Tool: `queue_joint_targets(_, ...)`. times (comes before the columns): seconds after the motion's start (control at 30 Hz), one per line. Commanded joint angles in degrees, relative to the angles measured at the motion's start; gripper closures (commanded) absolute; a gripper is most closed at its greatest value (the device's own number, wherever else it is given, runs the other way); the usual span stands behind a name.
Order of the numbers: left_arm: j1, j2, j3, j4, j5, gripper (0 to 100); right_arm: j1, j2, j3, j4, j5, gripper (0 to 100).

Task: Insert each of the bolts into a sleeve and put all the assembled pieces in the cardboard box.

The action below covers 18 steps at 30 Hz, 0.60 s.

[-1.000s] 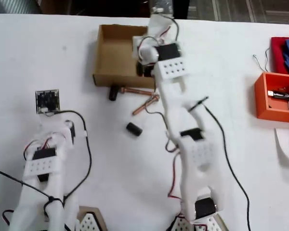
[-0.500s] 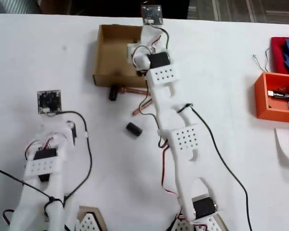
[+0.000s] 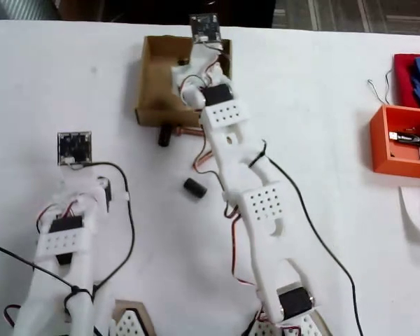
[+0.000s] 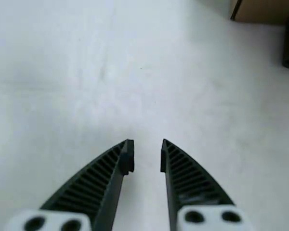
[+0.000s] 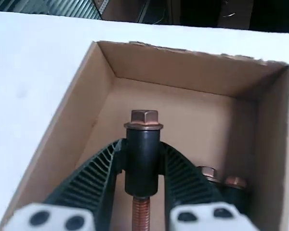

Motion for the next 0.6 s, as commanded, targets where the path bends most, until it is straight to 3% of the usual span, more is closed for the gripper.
queue_joint_targets(0.0, 0.7, -0.26, -0.22, -0.97, -0.26, 89, -0.13, -1.01, 0.97, -2.51, -0.09, 97.8)
queue_joint_targets(0.57, 0.7, -0.26, -0.22, -0.97, -0.26, 89, -0.04, 3.21, 2.46, -1.27, -0.26, 97.8)
